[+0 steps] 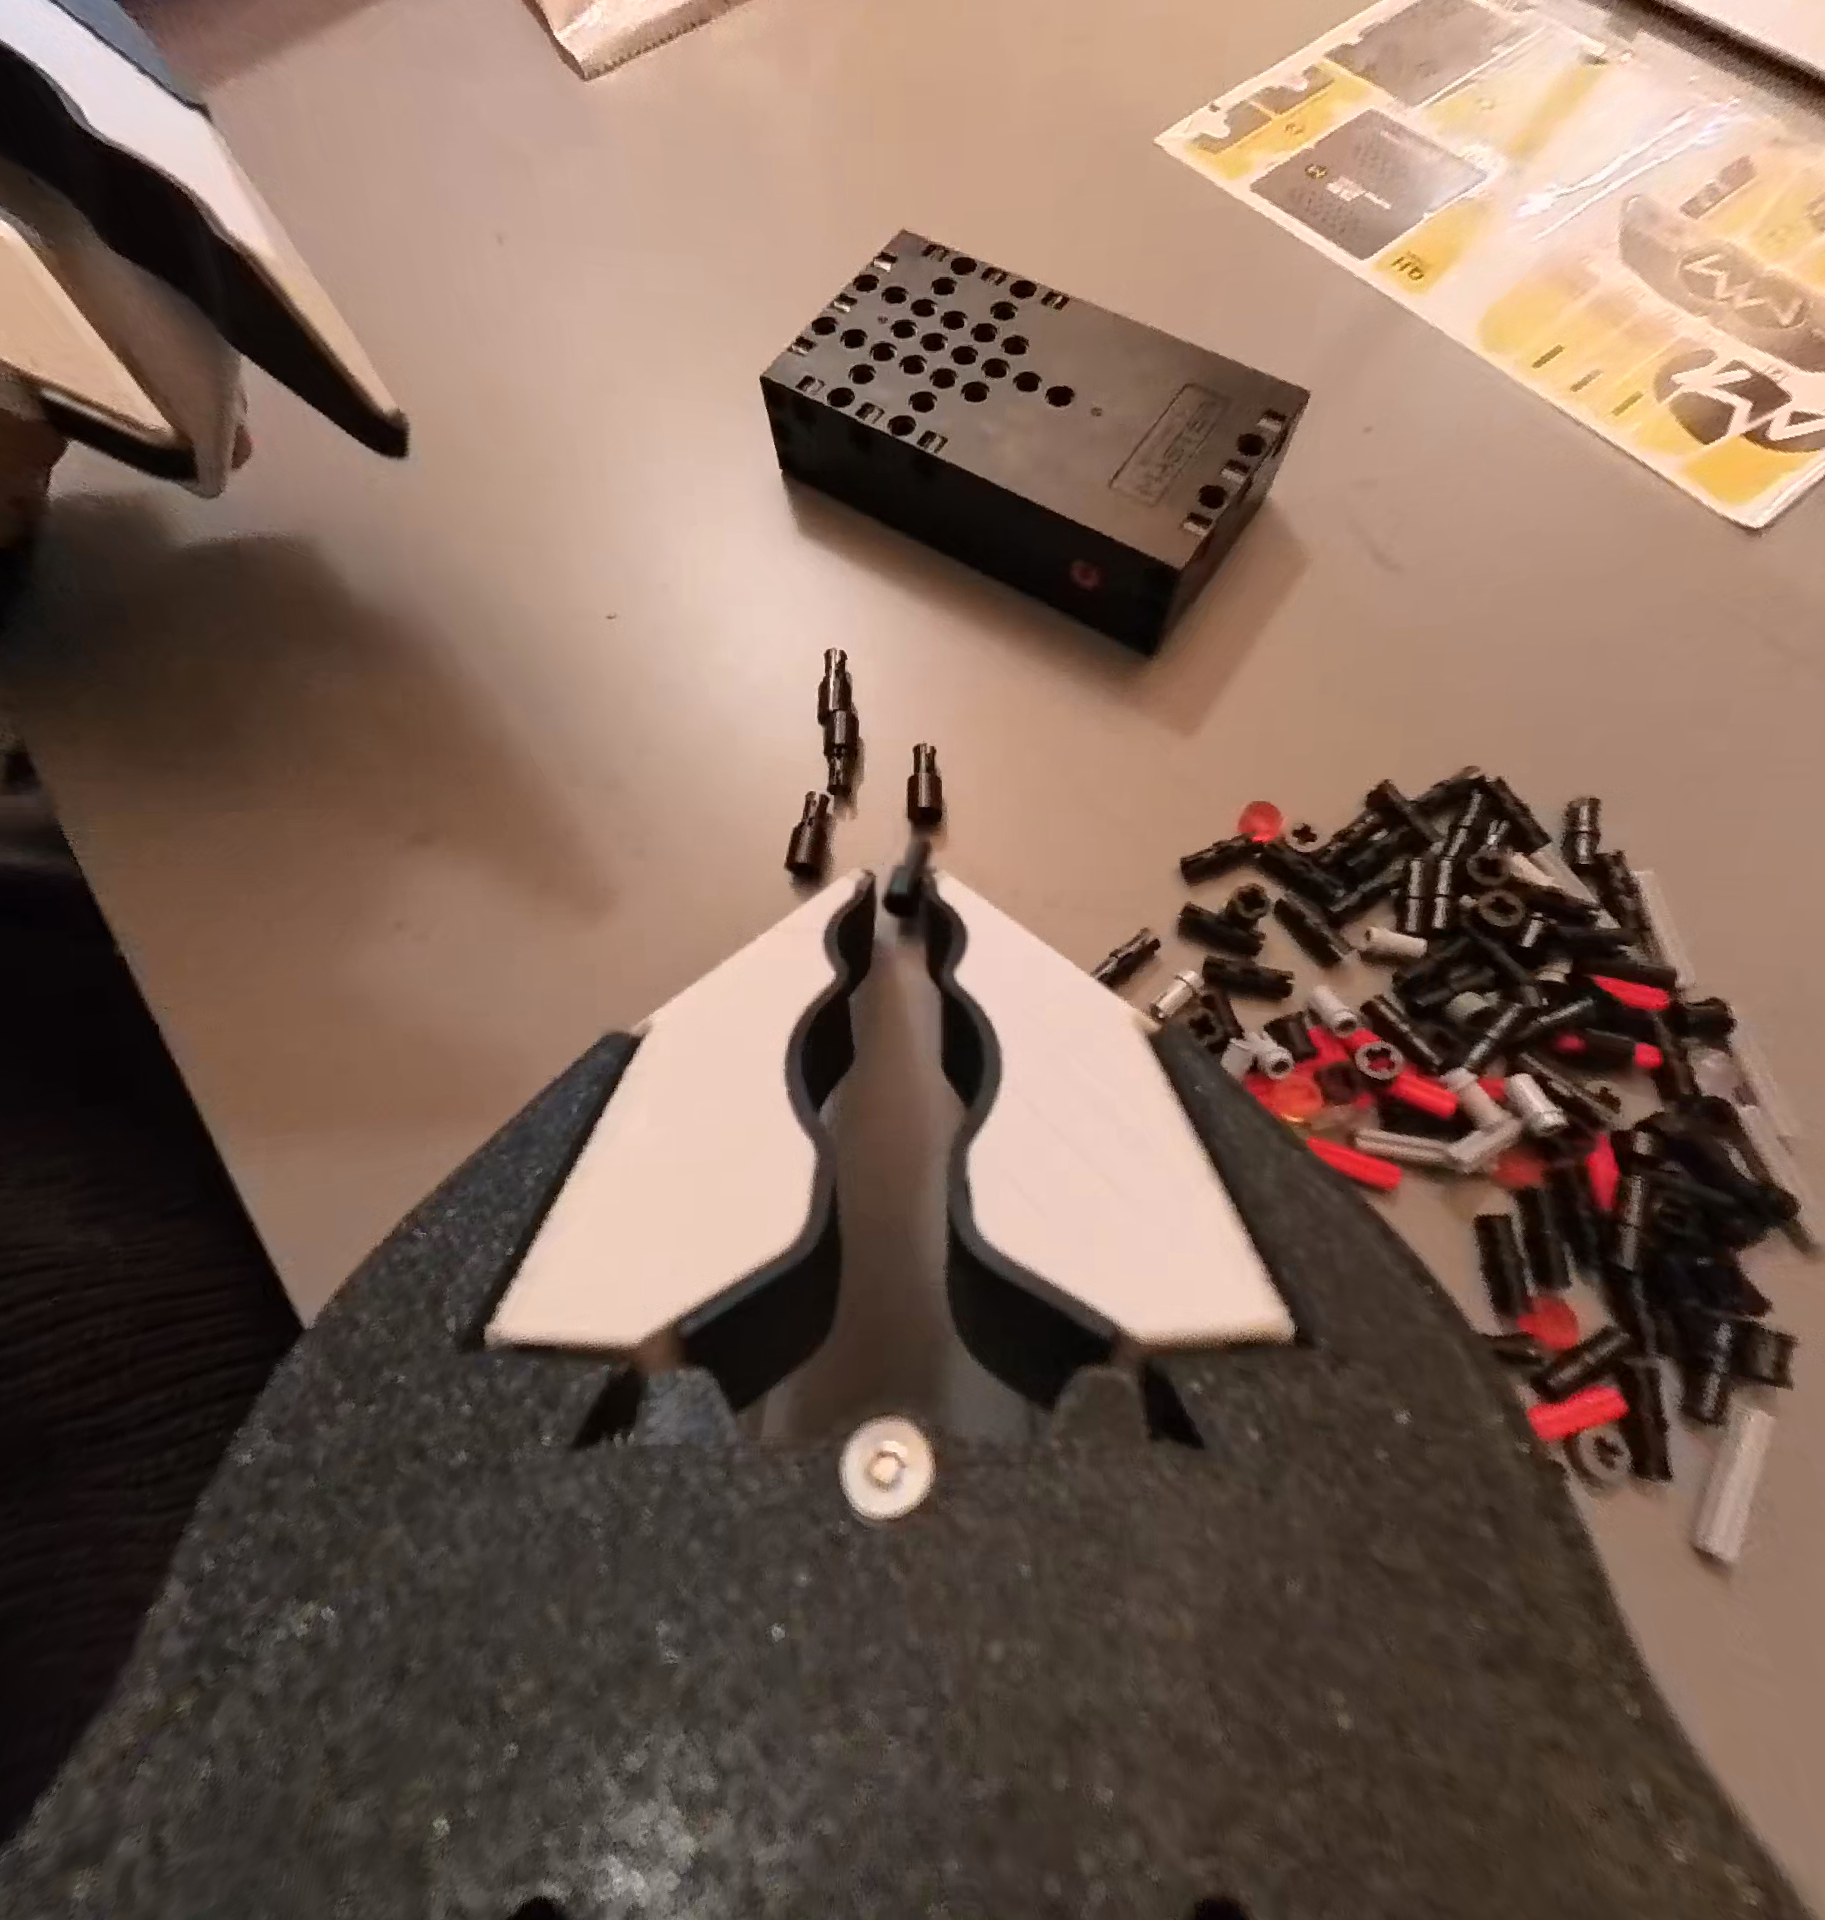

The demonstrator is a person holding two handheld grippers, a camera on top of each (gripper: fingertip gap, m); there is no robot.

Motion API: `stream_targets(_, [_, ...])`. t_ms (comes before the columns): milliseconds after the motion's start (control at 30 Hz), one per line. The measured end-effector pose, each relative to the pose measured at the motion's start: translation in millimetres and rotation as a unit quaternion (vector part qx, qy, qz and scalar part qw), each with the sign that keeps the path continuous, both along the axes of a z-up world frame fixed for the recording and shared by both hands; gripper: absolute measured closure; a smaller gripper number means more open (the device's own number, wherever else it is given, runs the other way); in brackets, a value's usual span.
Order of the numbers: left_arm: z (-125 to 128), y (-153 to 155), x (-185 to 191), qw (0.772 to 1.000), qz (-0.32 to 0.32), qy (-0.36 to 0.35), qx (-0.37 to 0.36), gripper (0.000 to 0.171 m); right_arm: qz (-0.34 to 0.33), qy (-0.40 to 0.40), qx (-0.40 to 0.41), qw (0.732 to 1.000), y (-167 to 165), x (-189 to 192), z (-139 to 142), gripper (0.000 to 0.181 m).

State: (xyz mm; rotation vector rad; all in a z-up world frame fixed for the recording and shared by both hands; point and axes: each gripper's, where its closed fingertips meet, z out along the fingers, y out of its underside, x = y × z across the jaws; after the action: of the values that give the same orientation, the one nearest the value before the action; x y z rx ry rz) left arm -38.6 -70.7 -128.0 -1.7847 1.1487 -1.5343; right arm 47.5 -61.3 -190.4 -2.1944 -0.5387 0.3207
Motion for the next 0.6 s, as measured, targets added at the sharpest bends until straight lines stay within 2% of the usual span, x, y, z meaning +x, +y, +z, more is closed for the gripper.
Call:
stream_targets(67, [-2, 0, 1, 1.000, -0.002, 0.004, -0.003, 0.146, 0.002, -0.010, -0.005, 1.000, 0, -1, -3, 0.167])
stream_targets(400, [2, 2, -1, 1.000, 0.010, -0.006, 0.007, 0.146, -0.004, 0.004, 0.023, 1.000, -3, 8, 7, 0.161])
stream_targets(600, [2, 4, -1, 1.000, 0.020, -0.006, 0.017, 0.146, -0.040, 0.109, 0.038, 0.993, 0, 27, 25, 0.160])
